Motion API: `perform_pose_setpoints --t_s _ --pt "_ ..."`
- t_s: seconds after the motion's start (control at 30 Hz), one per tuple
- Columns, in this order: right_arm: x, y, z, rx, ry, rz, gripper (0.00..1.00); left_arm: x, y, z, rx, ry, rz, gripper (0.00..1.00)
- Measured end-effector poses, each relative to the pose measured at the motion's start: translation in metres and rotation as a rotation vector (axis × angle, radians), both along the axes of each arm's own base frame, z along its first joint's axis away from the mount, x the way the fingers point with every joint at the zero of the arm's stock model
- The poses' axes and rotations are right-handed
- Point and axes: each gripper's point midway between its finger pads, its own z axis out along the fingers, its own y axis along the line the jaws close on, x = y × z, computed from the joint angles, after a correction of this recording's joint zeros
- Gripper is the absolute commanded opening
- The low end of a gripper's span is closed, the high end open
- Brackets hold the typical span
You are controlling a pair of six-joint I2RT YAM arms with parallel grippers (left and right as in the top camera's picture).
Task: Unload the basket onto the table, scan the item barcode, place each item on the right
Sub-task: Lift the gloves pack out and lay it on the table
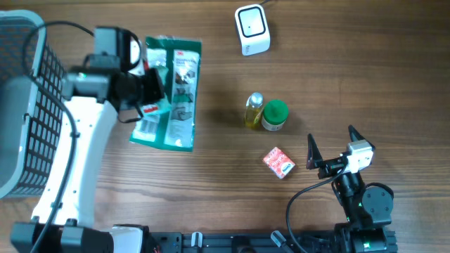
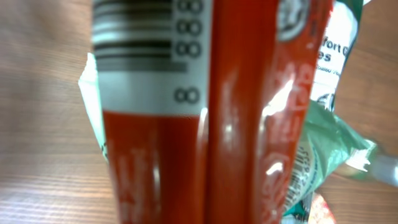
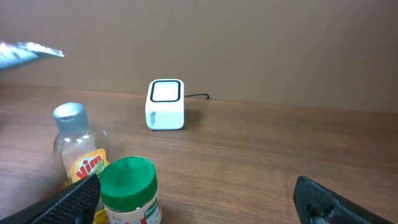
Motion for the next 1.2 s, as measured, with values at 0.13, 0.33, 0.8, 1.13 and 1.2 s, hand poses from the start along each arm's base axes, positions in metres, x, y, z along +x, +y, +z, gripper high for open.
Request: perform_pose_setpoints --t_s 0.13,0.33,0.8,1.13,1.2 --pt "0.000 0.000 0.000 0.000 0.000 0.000 1.00 -0.002 -0.011 -0.053 0.006 0.016 -0.003 0.04" --pt "0.000 0.000 0.000 0.000 0.000 0.000 1.00 -0.015 -0.044 -0.121 -0.034 0.001 0.023 0.04" --pt "0.000 0.000 0.000 0.000 0.000 0.000 1.00 -0.041 -0.106 -0.160 0.041 -0.058 -0.096 1.00" --pt "0.000 0.000 0.000 0.000 0.000 0.000 1.00 -0.040 -0.110 -0.117 0.065 -0.160 -0.237 1.00" --pt "0.000 0.000 0.000 0.000 0.000 0.000 1.00 -0.040 -0.101 -0.120 0.129 -0.163 -0.251 1.00"
